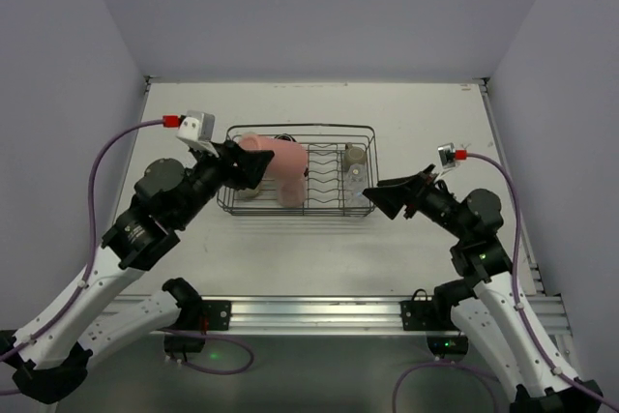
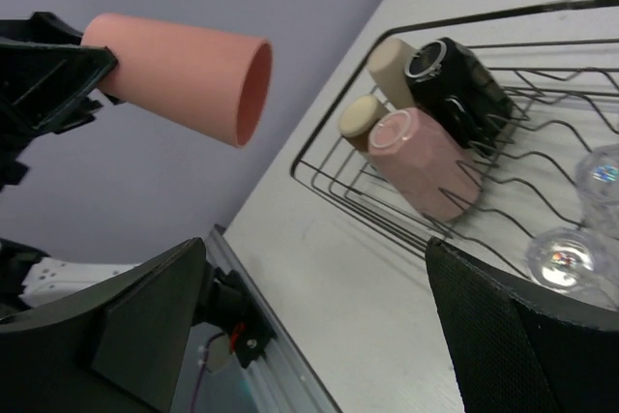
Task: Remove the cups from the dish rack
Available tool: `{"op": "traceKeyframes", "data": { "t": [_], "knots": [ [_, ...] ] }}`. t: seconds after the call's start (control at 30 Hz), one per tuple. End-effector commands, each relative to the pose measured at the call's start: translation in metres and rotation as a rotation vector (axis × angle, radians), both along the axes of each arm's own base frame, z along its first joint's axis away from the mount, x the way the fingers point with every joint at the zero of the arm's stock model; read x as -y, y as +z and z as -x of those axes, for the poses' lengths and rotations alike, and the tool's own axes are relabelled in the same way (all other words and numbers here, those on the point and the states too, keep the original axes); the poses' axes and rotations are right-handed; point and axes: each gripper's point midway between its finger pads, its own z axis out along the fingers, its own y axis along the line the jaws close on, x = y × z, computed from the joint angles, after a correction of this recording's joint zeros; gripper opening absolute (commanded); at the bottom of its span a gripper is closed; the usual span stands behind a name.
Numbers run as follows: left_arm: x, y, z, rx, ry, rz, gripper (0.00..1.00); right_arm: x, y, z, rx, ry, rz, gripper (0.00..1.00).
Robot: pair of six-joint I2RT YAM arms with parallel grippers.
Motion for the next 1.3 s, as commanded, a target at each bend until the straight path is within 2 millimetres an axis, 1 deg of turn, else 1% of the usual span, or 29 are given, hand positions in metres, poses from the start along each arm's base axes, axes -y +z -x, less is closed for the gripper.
{"op": "traceKeyframes", "data": {
  "t": [0.0,0.07,0.1,0.17,0.23,0.33,0.37,0.4,0.5,0.6,0.63,0.67,0.73,0.77,0.8,0.83,0.87,0.9,0.93,0.97,1.0,1.03,1.07,1.1,1.13,1.17,1.2,1.23,1.27],
  "knots": [
    [0.057,0.040,0.019,0.107,-0.293,0.221,0.08,-0.017,0.044,0.014,0.108,0.107,-0.136,0.98],
    [0.073,0.042,0.022,0.106,-0.366,0.288,0.06,-0.023,0.047,0.016,0.101,0.135,-0.165,0.98],
    [0.081,0.054,0.029,0.146,-0.427,0.329,0.06,-0.025,0.053,0.017,0.125,0.144,-0.177,0.98],
    [0.092,0.051,0.030,0.125,-0.474,0.367,0.05,-0.031,0.056,0.018,0.116,0.170,-0.193,0.98],
    [0.099,0.058,0.036,0.139,-0.534,0.410,0.05,-0.035,0.063,0.019,0.137,0.189,-0.212,0.98],
    [0.108,0.055,0.039,0.126,-0.590,0.450,0.05,-0.042,0.070,0.021,0.147,0.219,-0.231,0.95],
    [0.112,0.046,0.038,0.104,-0.599,0.455,0.05,-0.044,0.074,0.022,0.148,0.230,-0.241,0.93],
    [0.114,0.050,0.042,0.121,-0.629,0.471,0.05,-0.046,0.076,0.020,0.152,0.235,-0.250,0.92],
    [0.119,0.042,0.044,0.099,-0.656,0.502,0.05,-0.052,0.085,0.014,0.143,0.250,-0.291,0.82],
    [0.122,0.031,0.039,0.076,-0.646,0.489,0.11,-0.056,0.101,0.016,0.167,0.287,-0.350,0.57],
    [0.124,0.026,0.036,0.075,-0.639,0.464,0.19,-0.055,0.101,0.009,0.153,0.262,-0.364,0.44],
    [0.125,0.024,0.034,0.075,-0.637,0.441,0.55,-0.054,0.105,0.005,0.157,0.244,-0.374,0.15],
    [0.122,0.004,0.024,0.044,-0.579,0.340,0.88,-0.054,0.097,-0.007,0.114,0.189,-0.329,0.00],
    [0.116,0.008,0.022,0.055,-0.545,0.313,0.94,-0.049,0.107,-0.019,0.170,0.118,-0.280,0.00],
    [0.106,-0.008,0.011,0.012,-0.455,0.263,0.97,-0.048,0.085,-0.031,0.083,0.064,-0.202,0.00],
    [0.097,-0.012,0.007,0.030,-0.411,0.208,1.00,-0.044,0.082,-0.039,0.089,0.018,-0.157,0.00],
    [0.085,-0.005,0.007,0.060,-0.368,0.186,1.00,-0.033,0.088,-0.057,0.144,-0.088,-0.091,0.00],
    [0.071,-0.018,0.002,0.024,-0.286,0.129,1.00,-0.023,0.066,-0.069,0.071,-0.164,0.001,0.00],
    [0.059,-0.030,0.000,0.017,-0.245,0.051,1.00,-0.012,0.061,-0.079,0.056,-0.232,0.071,0.00],
    [0.048,-0.026,0.001,0.030,-0.210,0.026,1.00,-0.001,0.071,-0.094,0.104,-0.295,0.164,0.00],
    [0.034,-0.043,-0.001,-0.012,-0.151,-0.043,1.00,0.017,0.048,-0.105,0.029,-0.385,0.280,0.00],
    [0.025,-0.051,0.000,-0.015,-0.131,-0.101,1.00,0.028,0.045,-0.113,0.010,-0.434,0.352,0.00],
    [0.017,-0.057,0.002,-0.024,-0.112,-0.133,1.00,0.042,0.065,-0.123,0.054,-0.494,0.426,0.00],
    [0.005,-0.074,0.002,-0.069,-0.070,-0.196,1.00,0.061,0.035,-0.136,-0.050,-0.568,0.566,0.00],
    [-0.002,-0.086,0.003,-0.086,-0.057,-0.242,1.00,0.072,0.030,-0.143,-0.067,-0.593,0.655,0.00],
    [-0.007,-0.093,0.004,-0.096,-0.045,-0.266,1.00,0.084,0.043,-0.152,-0.073,-0.637,0.686,0.00],
    [-0.014,-0.100,0.005,-0.110,-0.024,-0.294,1.00,0.093,0.012,-0.159,-0.178,-0.621,0.789,0.00],
    [-0.017,-0.111,0.005,-0.122,-0.020,-0.323,1.00,0.100,0.007,-0.164,-0.210,-0.618,0.826,0.00],
    [-0.020,-0.114,0.006,-0.123,-0.012,-0.332,1.00,0.112,0.016,-0.174,-0.217,-0.635,0.849,0.00]
  ]
}}
